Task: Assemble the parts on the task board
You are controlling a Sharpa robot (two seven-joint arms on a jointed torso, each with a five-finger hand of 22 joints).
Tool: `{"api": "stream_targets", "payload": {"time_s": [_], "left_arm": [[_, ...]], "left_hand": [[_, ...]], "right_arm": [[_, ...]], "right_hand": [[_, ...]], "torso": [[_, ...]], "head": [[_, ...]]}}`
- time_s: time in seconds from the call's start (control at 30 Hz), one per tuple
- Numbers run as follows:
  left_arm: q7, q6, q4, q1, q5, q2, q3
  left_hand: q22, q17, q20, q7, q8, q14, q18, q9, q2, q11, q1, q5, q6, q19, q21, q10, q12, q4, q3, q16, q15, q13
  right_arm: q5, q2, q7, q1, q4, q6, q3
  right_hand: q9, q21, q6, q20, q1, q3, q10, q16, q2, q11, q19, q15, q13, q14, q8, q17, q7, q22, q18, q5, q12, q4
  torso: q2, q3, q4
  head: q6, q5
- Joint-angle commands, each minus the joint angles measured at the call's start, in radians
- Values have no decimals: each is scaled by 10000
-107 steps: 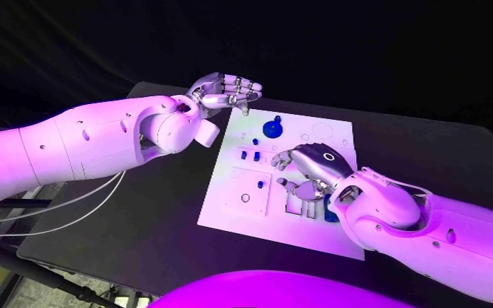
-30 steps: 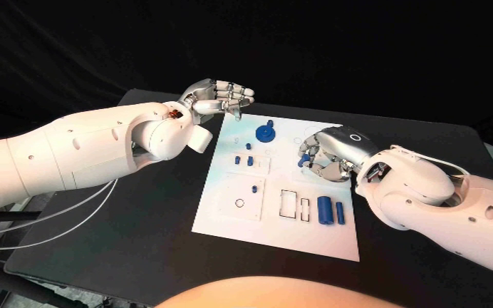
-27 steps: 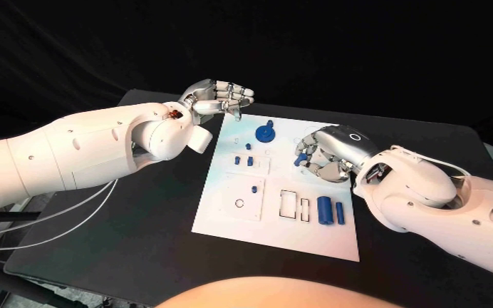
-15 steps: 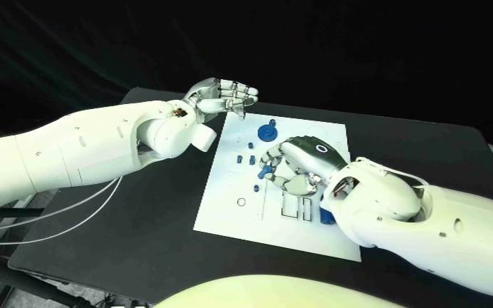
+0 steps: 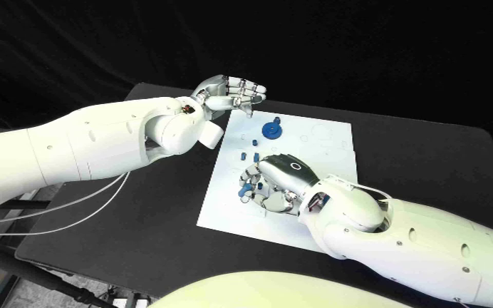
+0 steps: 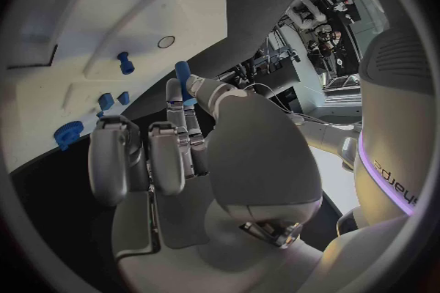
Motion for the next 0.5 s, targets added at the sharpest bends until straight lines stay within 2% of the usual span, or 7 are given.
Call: {"api": "stream_targets", "payload": {"time_s": [0.03,0.5], "left_arm": [[92,168,36,12,66,21,5],[88,177,44,13,66,19,5]], "left_hand": [[9,-8,22,253,10,-57,147,-15,9,5,-35,19,-46,-5,59,-96,51,-33,-1,-35,28,-12],[9,-8,22,253,10,-57,147,-15,9,5,-35,19,-46,-5,59,-96,51,-33,-1,-35,28,-12]], "right_arm": [[-62,94,227,-64,-129,303,-12],[-572,260,-93,-140,-497,739,-53]], "right_hand": [[203,-51,13,-67,22,21,-24,38,-39,0,318,-75,17,499,133,-10,36,2084,-100,54,-31,-58],[206,-80,4,-65,13,23,-30,34,-43,8,307,-71,18,498,132,-17,45,2076,-94,60,-36,-62]], "torso": [[2,12,-12],[0,21,-17]], "head": [[-21,37],[-53,64]]}}
